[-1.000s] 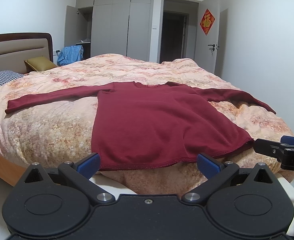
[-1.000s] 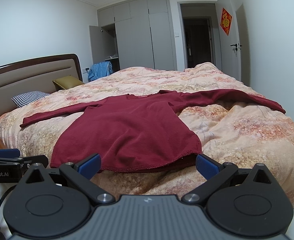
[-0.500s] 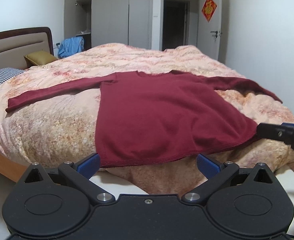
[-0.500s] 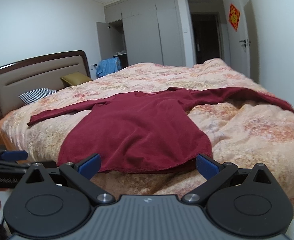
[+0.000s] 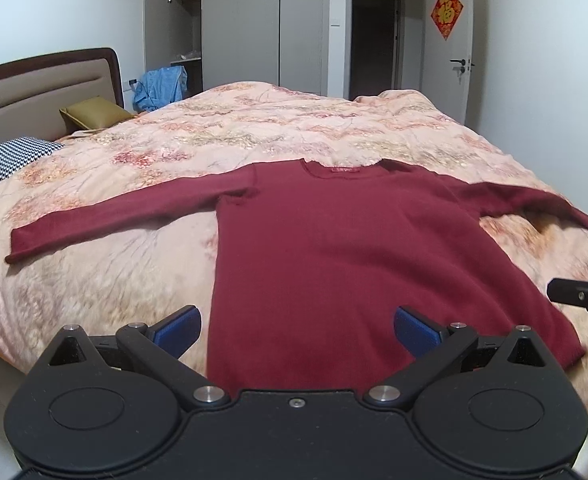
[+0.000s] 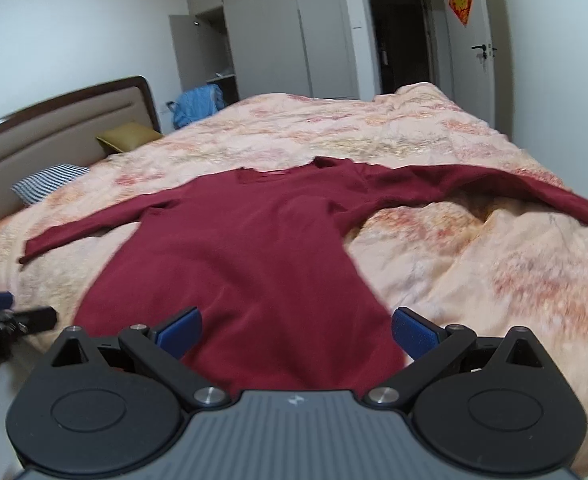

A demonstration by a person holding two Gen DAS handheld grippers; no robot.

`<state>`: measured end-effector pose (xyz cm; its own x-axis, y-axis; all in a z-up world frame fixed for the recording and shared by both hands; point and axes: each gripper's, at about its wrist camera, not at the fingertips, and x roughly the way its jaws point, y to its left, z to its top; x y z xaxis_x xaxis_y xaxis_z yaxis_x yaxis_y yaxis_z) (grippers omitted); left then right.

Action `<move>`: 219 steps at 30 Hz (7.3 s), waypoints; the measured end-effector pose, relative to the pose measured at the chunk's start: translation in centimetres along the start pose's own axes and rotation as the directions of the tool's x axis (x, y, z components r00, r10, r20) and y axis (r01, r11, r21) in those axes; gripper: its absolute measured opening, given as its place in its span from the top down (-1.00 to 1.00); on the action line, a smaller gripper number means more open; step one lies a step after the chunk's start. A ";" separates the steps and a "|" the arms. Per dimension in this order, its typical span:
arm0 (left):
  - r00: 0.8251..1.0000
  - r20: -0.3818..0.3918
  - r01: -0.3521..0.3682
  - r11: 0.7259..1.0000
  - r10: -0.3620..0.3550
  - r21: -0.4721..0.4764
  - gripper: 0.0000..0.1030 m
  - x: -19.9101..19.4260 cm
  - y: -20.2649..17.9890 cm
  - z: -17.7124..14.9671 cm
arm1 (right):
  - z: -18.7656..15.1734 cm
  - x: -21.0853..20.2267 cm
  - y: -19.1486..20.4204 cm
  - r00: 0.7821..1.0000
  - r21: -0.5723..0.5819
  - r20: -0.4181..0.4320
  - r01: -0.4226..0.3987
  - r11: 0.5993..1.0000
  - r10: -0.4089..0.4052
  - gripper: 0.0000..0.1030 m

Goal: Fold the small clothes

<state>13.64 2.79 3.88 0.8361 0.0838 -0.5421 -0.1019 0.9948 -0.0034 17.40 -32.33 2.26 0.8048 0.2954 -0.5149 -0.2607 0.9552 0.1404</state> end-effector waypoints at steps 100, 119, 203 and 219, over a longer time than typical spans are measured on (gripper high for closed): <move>0.999 0.004 0.039 0.994 -0.039 -0.106 -0.99 28.5 -9.6 6.1 | 12.9 12.7 -40.6 0.818 0.551 0.481 -0.001 0.834 -0.317 0.79; 0.999 0.024 0.041 0.986 -0.038 -0.159 -0.99 23.4 -5.1 11.3 | 17.7 14.6 -30.7 0.875 0.442 0.426 0.022 0.897 -0.231 0.78; 0.995 0.000 -0.100 0.977 0.102 -0.187 -0.99 29.8 2.4 7.0 | 9.4 20.2 -14.7 1.000 -0.246 0.013 -0.020 0.969 0.024 -0.38; 0.995 0.005 -0.101 0.978 0.103 -0.182 -0.99 29.6 2.5 6.9 | 7.5 18.9 -10.7 0.989 -0.244 -0.032 0.134 0.960 -0.146 0.86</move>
<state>41.90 8.19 -6.38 0.8239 0.1863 -0.5352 -0.2819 0.9540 -0.1018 39.42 -36.75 -2.65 0.8166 0.1515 -0.5570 -0.2728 0.9517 -0.1410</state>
